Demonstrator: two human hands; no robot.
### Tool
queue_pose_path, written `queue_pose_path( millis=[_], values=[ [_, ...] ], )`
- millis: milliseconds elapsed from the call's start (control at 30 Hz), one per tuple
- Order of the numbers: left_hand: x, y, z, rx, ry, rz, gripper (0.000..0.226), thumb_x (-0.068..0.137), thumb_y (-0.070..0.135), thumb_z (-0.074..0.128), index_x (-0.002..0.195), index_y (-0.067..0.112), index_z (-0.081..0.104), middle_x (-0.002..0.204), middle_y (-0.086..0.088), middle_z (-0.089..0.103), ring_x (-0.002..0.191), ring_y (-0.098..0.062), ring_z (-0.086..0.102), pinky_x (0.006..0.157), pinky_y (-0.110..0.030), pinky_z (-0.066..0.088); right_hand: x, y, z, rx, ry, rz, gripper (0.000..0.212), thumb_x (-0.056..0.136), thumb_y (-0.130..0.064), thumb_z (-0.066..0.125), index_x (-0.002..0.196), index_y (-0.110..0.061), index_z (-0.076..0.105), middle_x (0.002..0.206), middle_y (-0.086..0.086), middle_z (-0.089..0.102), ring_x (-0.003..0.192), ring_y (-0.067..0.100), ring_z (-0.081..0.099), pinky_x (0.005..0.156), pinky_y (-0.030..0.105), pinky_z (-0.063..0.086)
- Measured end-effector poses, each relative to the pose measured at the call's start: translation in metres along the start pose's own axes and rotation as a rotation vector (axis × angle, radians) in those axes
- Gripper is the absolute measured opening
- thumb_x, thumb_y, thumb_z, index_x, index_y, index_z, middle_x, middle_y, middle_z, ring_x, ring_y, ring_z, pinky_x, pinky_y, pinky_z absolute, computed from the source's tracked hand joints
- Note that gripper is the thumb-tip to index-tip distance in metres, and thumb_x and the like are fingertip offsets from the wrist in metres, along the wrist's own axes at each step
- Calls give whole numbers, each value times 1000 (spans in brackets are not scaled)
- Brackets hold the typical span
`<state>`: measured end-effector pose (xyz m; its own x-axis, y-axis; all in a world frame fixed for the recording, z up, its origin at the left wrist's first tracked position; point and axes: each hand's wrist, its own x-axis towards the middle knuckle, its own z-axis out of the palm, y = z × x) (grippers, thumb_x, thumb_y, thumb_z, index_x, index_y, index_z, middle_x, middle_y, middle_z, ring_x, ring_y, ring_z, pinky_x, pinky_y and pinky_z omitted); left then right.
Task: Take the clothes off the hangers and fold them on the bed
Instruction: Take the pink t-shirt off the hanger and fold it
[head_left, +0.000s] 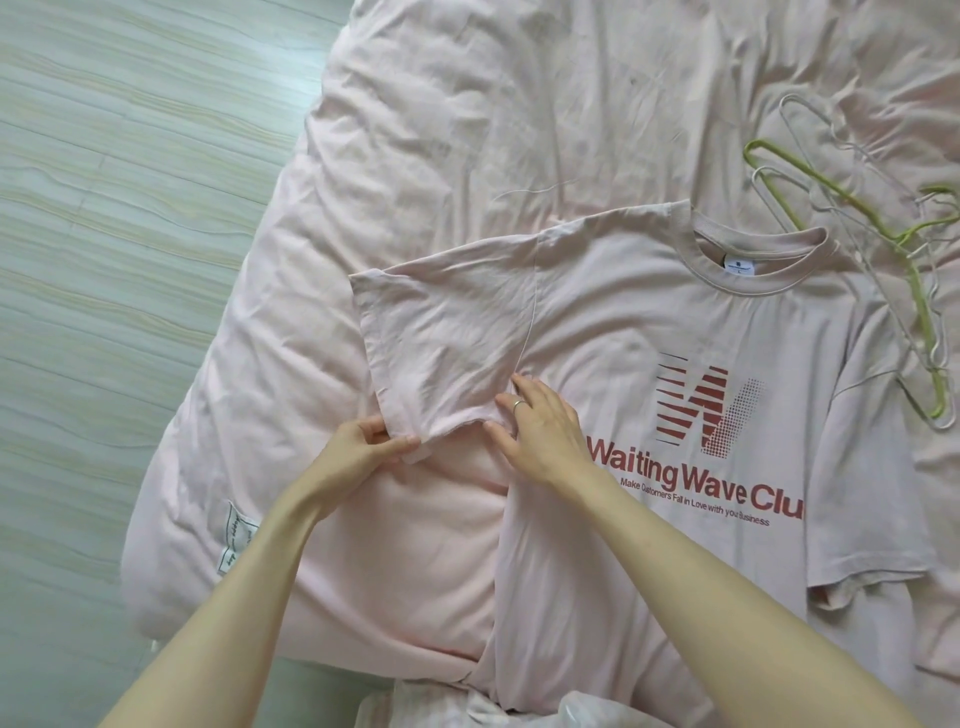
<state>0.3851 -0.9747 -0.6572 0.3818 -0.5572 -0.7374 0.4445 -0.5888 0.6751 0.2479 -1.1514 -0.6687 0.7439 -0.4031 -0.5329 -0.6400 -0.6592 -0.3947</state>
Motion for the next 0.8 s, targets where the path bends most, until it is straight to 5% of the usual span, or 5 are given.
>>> queue_pose_path(
  millis=[233, 333, 467, 633, 800],
  values=[
    [11, -2, -24, 485, 18, -51, 7, 83, 17, 71, 76, 19, 70, 71, 6, 70, 67, -3, 59, 68, -25, 49, 3, 3, -2, 72, 7, 26, 40, 95, -46, 43, 125, -24, 58, 150, -3, 32, 141, 15, 22, 112, 34, 17],
    [9, 3, -23, 121, 67, -104, 28, 90, 38, 59, 89, 11, 66, 82, -4, 69, 77, -15, 65, 77, -28, 54, 6, 2, -6, 114, 83, 57, 37, 94, -45, 45, 118, -22, 63, 140, -5, 44, 134, 13, 31, 107, 33, 21],
    [44, 25, -25, -66, 475, 75, 40, 93, 36, 56, 110, 0, 55, 91, -13, 65, 76, -22, 66, 68, -30, 57, 10, -1, -3, 77, 227, 26, 38, 90, -46, 52, 115, -19, 64, 124, -1, 53, 123, 18, 42, 100, 35, 28],
    [94, 65, -35, -177, 513, 31, 48, 82, 47, 67, 101, 4, 62, 83, -7, 59, 71, -19, 56, 61, -30, 45, 10, -5, 18, -284, 452, -591, 55, 69, -47, 65, 115, -18, 55, 107, 7, 61, 102, 22, 49, 86, 42, 39],
    [106, 82, -35, -161, 482, 43, 22, 90, 32, 61, 74, 17, 63, 61, 2, 51, 46, -7, 48, 43, -19, 38, 23, -29, 39, -385, 605, -826, 24, 85, -13, 52, 105, -17, 64, 86, 4, 59, 79, 23, 55, 71, 38, 41]
  ],
)
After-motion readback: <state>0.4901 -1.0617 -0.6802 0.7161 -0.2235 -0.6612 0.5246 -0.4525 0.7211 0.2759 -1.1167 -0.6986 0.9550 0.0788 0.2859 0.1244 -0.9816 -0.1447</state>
